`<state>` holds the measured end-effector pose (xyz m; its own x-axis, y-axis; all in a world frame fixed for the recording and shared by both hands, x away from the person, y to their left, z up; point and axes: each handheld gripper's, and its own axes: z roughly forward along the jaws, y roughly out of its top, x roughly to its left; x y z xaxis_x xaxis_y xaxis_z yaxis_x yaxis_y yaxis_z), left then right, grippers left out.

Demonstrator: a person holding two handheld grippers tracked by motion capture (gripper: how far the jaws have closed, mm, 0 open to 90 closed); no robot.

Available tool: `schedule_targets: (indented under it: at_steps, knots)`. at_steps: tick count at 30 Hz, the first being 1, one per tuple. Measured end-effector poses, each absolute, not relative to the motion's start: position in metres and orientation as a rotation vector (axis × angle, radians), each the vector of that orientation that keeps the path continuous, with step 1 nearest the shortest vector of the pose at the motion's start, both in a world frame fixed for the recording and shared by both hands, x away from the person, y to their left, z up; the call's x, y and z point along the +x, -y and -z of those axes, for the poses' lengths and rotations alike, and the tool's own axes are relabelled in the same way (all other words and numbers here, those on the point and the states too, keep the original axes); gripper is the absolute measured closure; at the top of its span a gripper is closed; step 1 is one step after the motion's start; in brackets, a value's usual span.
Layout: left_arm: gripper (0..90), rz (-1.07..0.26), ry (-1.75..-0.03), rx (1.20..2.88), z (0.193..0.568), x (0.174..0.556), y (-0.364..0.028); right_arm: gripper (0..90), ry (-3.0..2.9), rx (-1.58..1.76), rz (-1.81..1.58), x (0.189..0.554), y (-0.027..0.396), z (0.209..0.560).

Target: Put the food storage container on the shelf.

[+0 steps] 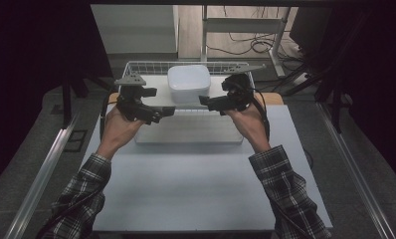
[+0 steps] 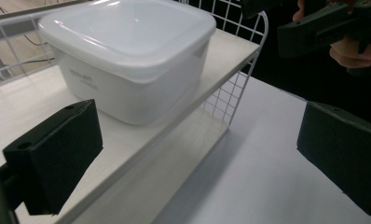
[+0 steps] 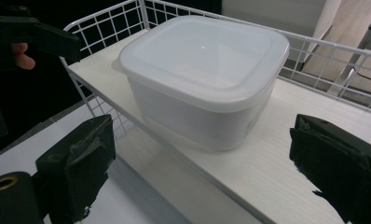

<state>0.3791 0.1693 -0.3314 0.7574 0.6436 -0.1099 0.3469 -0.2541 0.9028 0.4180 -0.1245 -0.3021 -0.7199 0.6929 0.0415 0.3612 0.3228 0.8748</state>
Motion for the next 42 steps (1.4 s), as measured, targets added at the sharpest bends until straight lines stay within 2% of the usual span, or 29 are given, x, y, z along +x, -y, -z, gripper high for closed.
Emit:
schedule_targets:
  at_steps: [10, 16, 42]
  knots:
    - [0.7, -0.323, -0.748, 1.905, 0.348, 0.364, -0.164, 2.3, -2.266, 0.907, -1.354, 0.402, 0.137, 0.319]
    - [0.8, -0.287, -0.75, 1.898, 0.363, 0.356, -0.164, 2.1, -2.276, 0.87, -1.327, 0.391, 0.142, 0.33]
    - [0.3, -0.289, -0.698, 1.911, 0.424, 0.313, -0.154, 1.9, -2.344, 0.777, -1.32, 0.344, 0.142, 0.387]
